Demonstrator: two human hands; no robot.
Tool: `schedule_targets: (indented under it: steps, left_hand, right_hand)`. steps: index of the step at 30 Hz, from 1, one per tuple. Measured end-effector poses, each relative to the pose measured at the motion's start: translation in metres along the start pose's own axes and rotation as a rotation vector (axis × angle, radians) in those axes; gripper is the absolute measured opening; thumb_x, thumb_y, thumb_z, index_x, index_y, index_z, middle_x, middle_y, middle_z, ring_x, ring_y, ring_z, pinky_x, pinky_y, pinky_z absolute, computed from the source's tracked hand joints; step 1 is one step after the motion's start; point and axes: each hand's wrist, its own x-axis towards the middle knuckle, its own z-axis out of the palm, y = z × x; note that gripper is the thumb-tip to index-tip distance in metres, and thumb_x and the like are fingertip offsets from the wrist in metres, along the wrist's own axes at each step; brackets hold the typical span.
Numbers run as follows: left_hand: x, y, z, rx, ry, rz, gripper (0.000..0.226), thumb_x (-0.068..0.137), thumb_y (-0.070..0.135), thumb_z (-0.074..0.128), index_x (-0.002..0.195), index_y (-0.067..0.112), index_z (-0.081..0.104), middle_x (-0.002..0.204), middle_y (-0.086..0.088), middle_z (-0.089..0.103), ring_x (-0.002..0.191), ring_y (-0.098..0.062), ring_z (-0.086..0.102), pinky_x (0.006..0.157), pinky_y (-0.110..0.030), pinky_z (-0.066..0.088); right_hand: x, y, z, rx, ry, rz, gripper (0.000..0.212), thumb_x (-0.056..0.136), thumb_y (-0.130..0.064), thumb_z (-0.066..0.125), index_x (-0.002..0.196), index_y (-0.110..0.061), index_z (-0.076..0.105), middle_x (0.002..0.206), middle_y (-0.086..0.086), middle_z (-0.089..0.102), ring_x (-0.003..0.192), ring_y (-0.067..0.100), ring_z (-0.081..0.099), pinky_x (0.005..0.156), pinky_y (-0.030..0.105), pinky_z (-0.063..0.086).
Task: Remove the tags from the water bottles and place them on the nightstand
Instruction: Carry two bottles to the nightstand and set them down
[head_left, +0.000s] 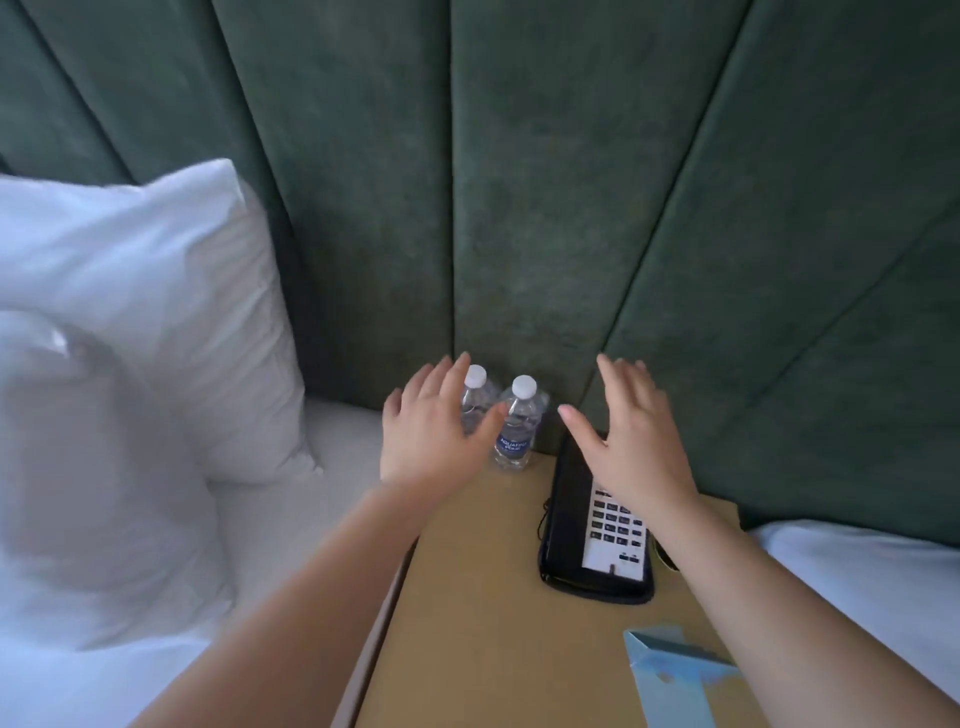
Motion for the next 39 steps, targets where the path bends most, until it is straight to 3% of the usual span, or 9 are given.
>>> schedule_targets:
  steps: [4,11,17,22,30,34,39]
  left_hand:
    - [-0.030,0.028,-0.046,0.012,0.024,0.028,0.073,0.090,0.062,0.039,0.152,0.027,0.023,0.158,0.005,0.029,0.147,-0.016,0.019,0.118,-0.043,0.011]
    - [-0.099,0.050,-0.095,0.020,0.003,0.061,0.072,0.089,0.061,0.042,0.151,0.027,0.026,0.156,0.006,0.032,0.146,-0.015,0.020,0.119,-0.045,0.012]
    - [-0.152,0.057,-0.091,-0.019,-0.123,0.052,0.073,0.088,0.058,0.043,0.151,0.027,0.024,0.157,0.008,0.030,0.146,-0.014,0.017,0.119,-0.044,0.010]
    - [-0.187,0.079,-0.071,-0.020,-0.229,0.144,0.072,0.089,0.060,0.041,0.150,0.027,0.025,0.157,0.007,0.030,0.147,-0.015,0.016,0.118,-0.046,0.011]
    - [-0.259,0.145,-0.037,-0.020,-0.435,0.459,0.072,0.089,0.063,0.030,0.151,0.025,0.023,0.159,0.005,0.025,0.148,-0.016,0.010,0.120,-0.046,0.006]
    - [-0.314,0.184,-0.024,0.007,-0.510,0.642,0.072,0.088,0.064,0.027,0.147,0.023,0.029,0.155,0.002,0.032,0.146,-0.019,0.019,0.119,-0.049,0.009]
    - [-0.417,0.237,-0.017,0.005,-0.628,0.900,0.074,0.091,0.063,0.028,0.153,0.025,0.016,0.160,0.001,0.024,0.149,-0.020,0.010,0.118,-0.049,0.010]
  right_hand:
    - [-0.024,-0.019,-0.053,-0.068,0.000,0.013,0.067,0.092,-0.051,0.047,0.144,-0.009,0.037,0.152,0.016,0.032,0.144,0.030,0.018,0.115,0.049,0.016]
    - [-0.090,-0.043,-0.114,-0.100,0.017,0.071,0.057,0.091,-0.046,0.053,0.133,-0.008,0.053,0.150,0.018,0.035,0.143,0.032,0.022,0.112,0.050,0.021]
    - [-0.172,-0.045,-0.119,-0.027,0.059,0.250,0.050,0.089,-0.040,0.061,0.127,-0.007,0.058,0.145,0.021,0.040,0.137,0.036,0.032,0.106,0.049,0.033]
    - [-0.236,-0.043,-0.116,0.129,0.125,0.454,0.049,0.090,-0.034,0.062,0.130,-0.007,0.054,0.142,0.015,0.041,0.134,0.030,0.035,0.106,0.042,0.035]
    - [-0.347,-0.011,-0.139,0.163,0.290,0.810,0.053,0.093,-0.039,0.054,0.140,-0.015,0.045,0.154,0.009,0.026,0.140,0.024,0.025,0.109,0.043,0.033]
    - [-0.425,0.005,-0.161,0.119,0.374,0.945,0.051,0.095,-0.041,0.050,0.140,-0.018,0.043,0.154,0.008,0.025,0.140,0.026,0.026,0.109,0.043,0.033]
    - [-0.555,-0.007,-0.189,0.045,0.494,1.175,0.050,0.095,-0.042,0.048,0.140,-0.021,0.043,0.155,0.005,0.022,0.141,0.025,0.026,0.109,0.046,0.035]
